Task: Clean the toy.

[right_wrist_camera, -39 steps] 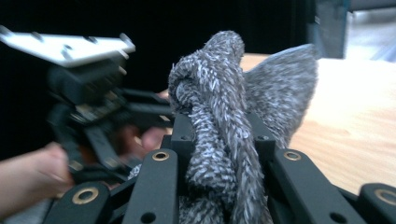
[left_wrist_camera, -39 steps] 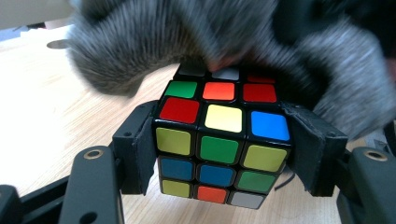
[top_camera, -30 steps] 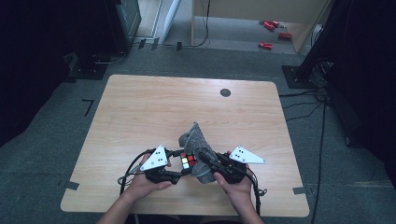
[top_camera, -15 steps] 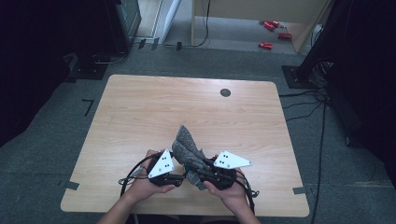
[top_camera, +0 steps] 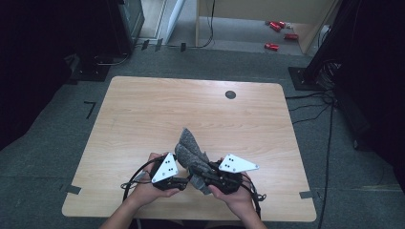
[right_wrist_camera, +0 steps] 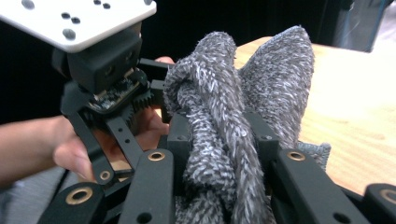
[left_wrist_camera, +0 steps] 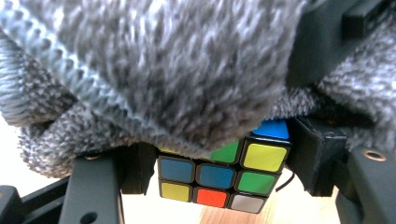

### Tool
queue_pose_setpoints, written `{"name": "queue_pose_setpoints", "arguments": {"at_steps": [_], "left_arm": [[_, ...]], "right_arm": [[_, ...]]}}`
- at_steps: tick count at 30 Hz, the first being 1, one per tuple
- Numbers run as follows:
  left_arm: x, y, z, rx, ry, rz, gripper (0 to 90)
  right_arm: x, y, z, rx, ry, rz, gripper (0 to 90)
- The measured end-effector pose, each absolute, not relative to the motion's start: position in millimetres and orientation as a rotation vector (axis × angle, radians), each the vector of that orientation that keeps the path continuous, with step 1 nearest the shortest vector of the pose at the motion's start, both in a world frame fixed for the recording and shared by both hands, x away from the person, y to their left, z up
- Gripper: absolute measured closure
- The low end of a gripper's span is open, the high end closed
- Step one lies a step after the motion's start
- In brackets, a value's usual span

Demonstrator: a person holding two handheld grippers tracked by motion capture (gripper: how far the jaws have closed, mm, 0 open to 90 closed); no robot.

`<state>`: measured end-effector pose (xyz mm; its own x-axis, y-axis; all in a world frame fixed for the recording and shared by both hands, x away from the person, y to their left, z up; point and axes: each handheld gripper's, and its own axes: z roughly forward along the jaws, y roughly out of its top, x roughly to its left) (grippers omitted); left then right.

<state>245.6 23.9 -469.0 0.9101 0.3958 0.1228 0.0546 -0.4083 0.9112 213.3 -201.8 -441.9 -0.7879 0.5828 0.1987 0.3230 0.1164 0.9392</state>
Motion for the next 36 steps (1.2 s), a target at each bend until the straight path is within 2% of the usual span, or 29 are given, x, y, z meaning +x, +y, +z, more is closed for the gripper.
{"name": "queue_pose_setpoints", "arguments": {"at_steps": [8,15,22,29,36], "left_arm": [[250.0,35.9,-462.1,1.875,0.356,0.333,34.2],[253.1,46.9,-453.5,1.777,0.375,0.256,34.2],[252.9,43.1,-458.4,1.798,0.361,0.239,34.2],[254.5,51.2,-450.3,1.750,0.380,0.223,34.1],[256.9,48.9,-458.2,1.776,0.383,0.201,34.2]], "right_arm": [[228.5,-233.7,-449.3,1.097,2.037,1.715,69.3],[236.9,-234.1,-467.6,1.189,2.077,1.784,69.0],[230.6,-238.5,-449.7,1.132,2.000,1.953,69.0],[232.4,-235.1,-459.8,1.143,2.042,1.892,69.4],[226.2,-235.9,-444.5,1.075,1.989,2.007,68.9]]}}
